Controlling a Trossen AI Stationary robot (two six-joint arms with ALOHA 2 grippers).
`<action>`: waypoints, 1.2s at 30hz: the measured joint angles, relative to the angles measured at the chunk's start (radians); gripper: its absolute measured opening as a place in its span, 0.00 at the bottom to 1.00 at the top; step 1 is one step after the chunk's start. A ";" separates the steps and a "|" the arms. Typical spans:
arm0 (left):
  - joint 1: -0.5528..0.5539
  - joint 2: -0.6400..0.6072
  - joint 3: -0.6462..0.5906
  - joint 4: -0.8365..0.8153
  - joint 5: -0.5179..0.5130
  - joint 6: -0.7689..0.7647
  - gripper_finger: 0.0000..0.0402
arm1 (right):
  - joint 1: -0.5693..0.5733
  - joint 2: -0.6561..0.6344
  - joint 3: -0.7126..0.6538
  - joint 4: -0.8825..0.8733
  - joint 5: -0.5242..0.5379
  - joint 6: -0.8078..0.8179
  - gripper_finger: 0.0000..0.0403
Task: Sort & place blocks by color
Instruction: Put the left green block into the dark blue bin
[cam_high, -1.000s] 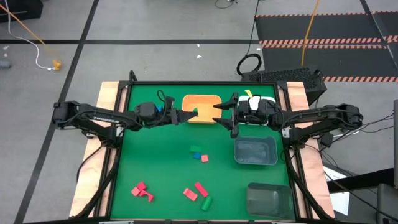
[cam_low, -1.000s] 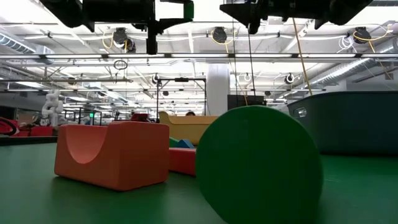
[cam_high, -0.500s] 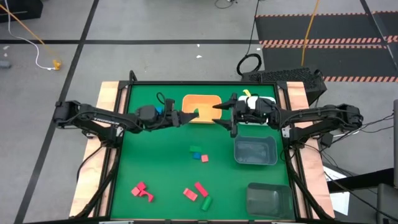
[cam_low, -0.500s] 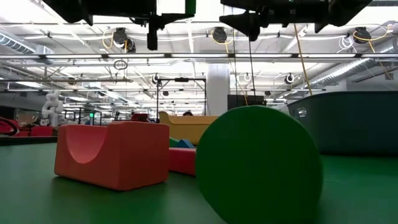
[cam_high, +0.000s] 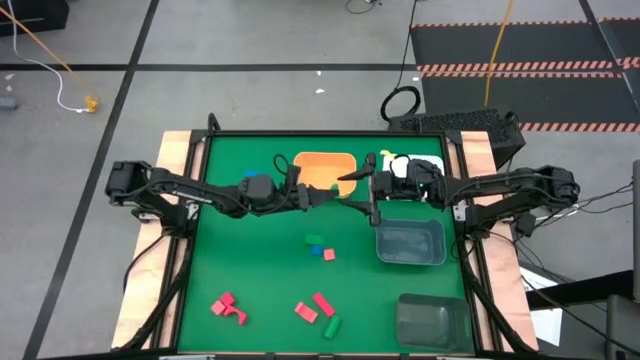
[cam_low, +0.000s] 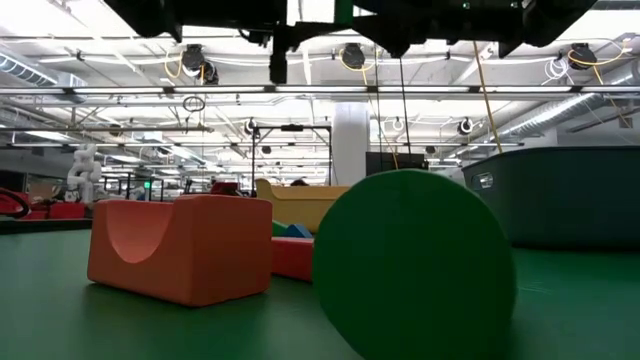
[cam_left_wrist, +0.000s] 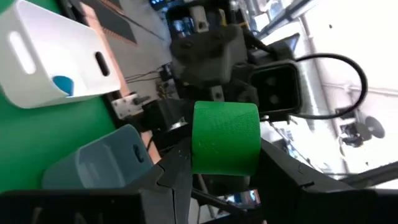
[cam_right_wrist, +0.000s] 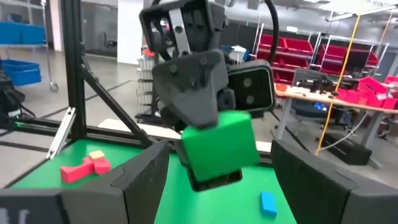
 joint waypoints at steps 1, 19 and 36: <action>0.001 0.000 0.005 0.002 0.004 0.005 0.34 | 0.003 0.003 0.000 -0.005 0.000 0.000 0.68; -0.014 0.000 0.004 -0.026 0.007 -0.040 0.34 | 0.019 0.044 0.000 0.121 0.006 -0.081 0.68; -0.010 0.000 0.004 -0.025 0.021 -0.022 0.34 | 0.019 0.130 0.000 0.186 0.007 0.030 0.67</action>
